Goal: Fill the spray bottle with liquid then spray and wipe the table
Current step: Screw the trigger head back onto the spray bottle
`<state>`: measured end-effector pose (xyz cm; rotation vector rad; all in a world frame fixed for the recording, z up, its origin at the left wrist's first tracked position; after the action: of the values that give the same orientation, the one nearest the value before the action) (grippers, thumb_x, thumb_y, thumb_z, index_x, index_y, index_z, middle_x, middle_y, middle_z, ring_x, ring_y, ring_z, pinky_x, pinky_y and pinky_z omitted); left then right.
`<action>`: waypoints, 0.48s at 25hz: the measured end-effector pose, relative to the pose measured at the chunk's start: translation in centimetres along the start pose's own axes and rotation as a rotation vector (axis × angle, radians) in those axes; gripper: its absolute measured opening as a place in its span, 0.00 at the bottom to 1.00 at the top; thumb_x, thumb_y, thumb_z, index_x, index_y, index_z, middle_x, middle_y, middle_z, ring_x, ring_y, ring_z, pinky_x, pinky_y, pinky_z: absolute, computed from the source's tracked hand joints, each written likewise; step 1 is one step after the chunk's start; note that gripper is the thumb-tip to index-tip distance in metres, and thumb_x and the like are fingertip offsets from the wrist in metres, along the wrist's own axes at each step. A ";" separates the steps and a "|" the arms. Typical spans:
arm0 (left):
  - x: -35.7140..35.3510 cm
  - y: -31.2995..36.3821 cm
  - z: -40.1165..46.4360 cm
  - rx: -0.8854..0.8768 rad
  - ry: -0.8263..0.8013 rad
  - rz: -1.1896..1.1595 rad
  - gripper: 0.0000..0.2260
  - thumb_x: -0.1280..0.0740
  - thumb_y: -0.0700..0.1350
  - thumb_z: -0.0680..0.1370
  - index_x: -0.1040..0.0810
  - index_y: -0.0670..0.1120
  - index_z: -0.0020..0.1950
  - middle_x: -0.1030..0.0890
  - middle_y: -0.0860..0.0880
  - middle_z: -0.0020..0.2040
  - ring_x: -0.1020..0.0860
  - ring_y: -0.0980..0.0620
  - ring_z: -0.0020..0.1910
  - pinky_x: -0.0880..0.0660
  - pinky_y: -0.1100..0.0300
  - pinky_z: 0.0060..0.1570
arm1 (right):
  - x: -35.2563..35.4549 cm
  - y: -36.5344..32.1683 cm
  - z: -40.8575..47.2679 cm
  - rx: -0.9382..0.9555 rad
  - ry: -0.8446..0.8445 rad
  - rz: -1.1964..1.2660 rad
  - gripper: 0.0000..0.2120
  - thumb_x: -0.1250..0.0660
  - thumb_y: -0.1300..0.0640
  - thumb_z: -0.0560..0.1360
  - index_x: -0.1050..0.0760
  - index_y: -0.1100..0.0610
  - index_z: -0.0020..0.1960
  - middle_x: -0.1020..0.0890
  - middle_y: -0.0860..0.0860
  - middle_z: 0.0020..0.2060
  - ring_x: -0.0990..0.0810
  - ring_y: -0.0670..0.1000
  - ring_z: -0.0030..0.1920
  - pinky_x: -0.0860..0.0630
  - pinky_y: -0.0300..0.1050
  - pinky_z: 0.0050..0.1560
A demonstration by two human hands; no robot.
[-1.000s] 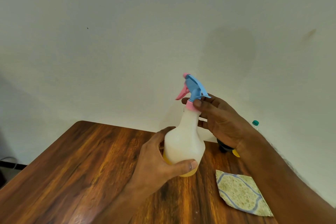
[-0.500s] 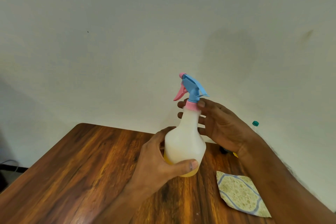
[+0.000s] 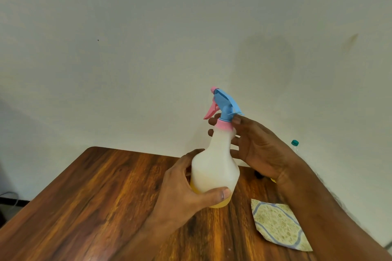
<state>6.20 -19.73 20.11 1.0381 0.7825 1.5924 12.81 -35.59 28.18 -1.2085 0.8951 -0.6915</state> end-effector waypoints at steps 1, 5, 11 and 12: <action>0.0 0.0 0.0 0.001 -0.001 0.003 0.38 0.20 0.62 0.58 0.27 0.58 0.66 0.20 0.60 0.59 0.21 0.59 0.58 0.17 0.56 0.48 | 0.0 0.0 -0.1 -0.003 0.006 -0.018 0.29 0.22 0.49 0.65 0.23 0.57 0.63 0.22 0.61 0.63 0.24 0.63 0.65 0.27 0.63 0.63; 0.0 0.1 -0.1 -0.002 -0.014 0.004 0.38 0.20 0.62 0.58 0.27 0.59 0.66 0.20 0.61 0.59 0.22 0.59 0.59 0.17 0.57 0.49 | 0.1 -0.1 -0.2 -0.004 0.004 -0.045 0.30 0.21 0.45 0.62 0.21 0.53 0.61 0.21 0.60 0.62 0.22 0.61 0.63 0.24 0.62 0.60; -0.2 0.3 -0.1 -0.015 -0.032 -0.002 0.38 0.20 0.61 0.58 0.26 0.58 0.66 0.20 0.60 0.59 0.21 0.59 0.59 0.18 0.58 0.49 | 0.0 -0.5 -0.6 0.003 0.017 -0.106 0.32 0.19 0.45 0.58 0.19 0.55 0.59 0.20 0.59 0.62 0.23 0.61 0.63 0.24 0.61 0.60; -0.2 0.3 -0.1 -0.015 -0.032 -0.001 0.38 0.20 0.62 0.58 0.26 0.58 0.66 0.20 0.60 0.59 0.21 0.59 0.59 0.18 0.58 0.49 | 0.0 -0.5 -0.6 -0.002 0.011 -0.097 0.33 0.19 0.44 0.58 0.20 0.56 0.60 0.21 0.59 0.62 0.23 0.61 0.64 0.23 0.60 0.59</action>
<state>6.00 -20.04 20.29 1.0496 0.7482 1.5749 12.29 -35.97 28.56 -1.2573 0.8506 -0.7757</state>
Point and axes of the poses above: each hand's wrist, its own z-axis towards the middle knuckle, its own x-axis out of the back of the hand, y = z × x, the point moved 4 cm from there along z, towards the middle knuckle
